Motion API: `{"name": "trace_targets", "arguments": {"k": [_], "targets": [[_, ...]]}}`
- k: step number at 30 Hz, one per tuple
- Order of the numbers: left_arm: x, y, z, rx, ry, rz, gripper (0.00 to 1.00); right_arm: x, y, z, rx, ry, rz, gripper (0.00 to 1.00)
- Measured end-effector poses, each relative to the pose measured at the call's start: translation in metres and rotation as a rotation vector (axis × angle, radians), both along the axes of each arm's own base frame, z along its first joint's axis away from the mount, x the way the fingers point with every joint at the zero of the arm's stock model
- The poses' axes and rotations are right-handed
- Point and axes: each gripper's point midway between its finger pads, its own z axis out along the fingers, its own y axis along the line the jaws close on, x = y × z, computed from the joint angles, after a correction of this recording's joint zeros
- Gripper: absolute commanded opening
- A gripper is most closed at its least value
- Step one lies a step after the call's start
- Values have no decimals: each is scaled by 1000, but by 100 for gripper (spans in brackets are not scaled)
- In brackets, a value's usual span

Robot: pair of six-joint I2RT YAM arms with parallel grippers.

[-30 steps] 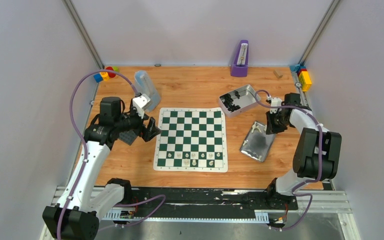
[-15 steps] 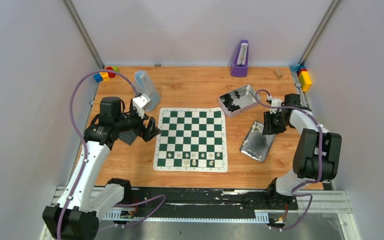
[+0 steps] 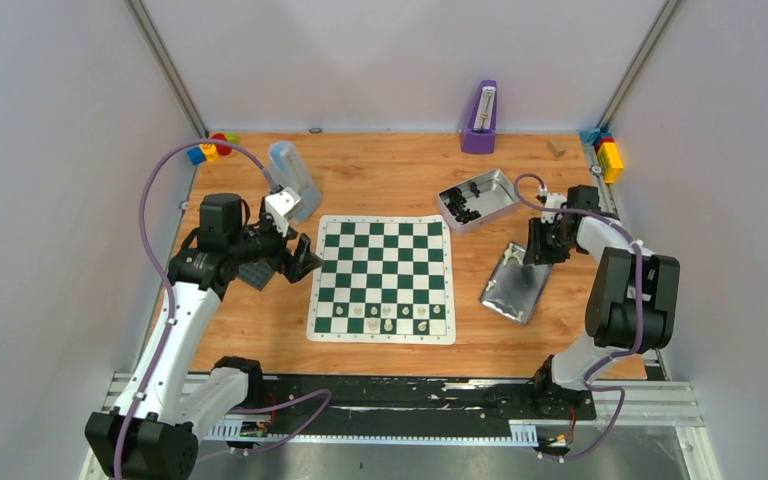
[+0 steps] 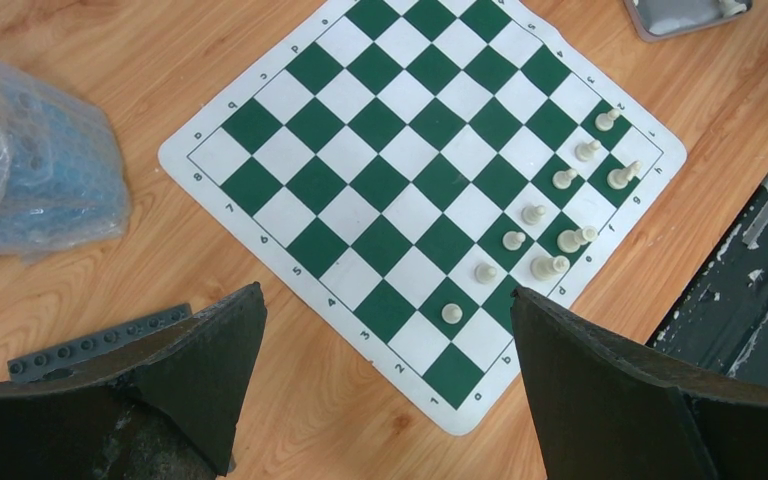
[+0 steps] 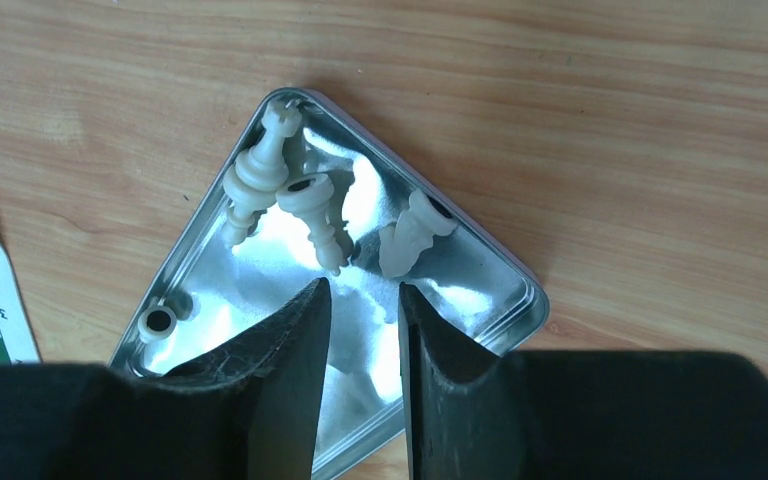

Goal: Set up the chess pieces on the board
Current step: Pick up the chess piece from the storage box.

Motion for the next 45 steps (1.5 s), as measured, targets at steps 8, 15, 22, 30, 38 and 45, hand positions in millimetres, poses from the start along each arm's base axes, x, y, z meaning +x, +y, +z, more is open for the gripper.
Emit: {"name": "trace_targets", "arguments": {"k": [8, 15, 22, 30, 38, 45], "targets": [[1, 0, 1, -1, -4, 0, 100, 6, 1, -11, 31, 26, -56, 29], [1, 0, 1, -1, -5, 0, 100, 9, -3, -10, 40, 18, -91, 28], [2, 0, 0, -2, -9, -1, 100, 12, -17, 7, 47, -34, -140, 29], [1, 0, -2, -1, -7, -1, 100, 15, -17, 4, 74, -33, -156, 31], [1, 0, -1, -2, -10, -1, 100, 15, -14, -11, 107, 10, -175, 31], [1, 0, -1, -1, -10, -1, 100, 21, -11, -11, 132, 4, -178, 29]]}}
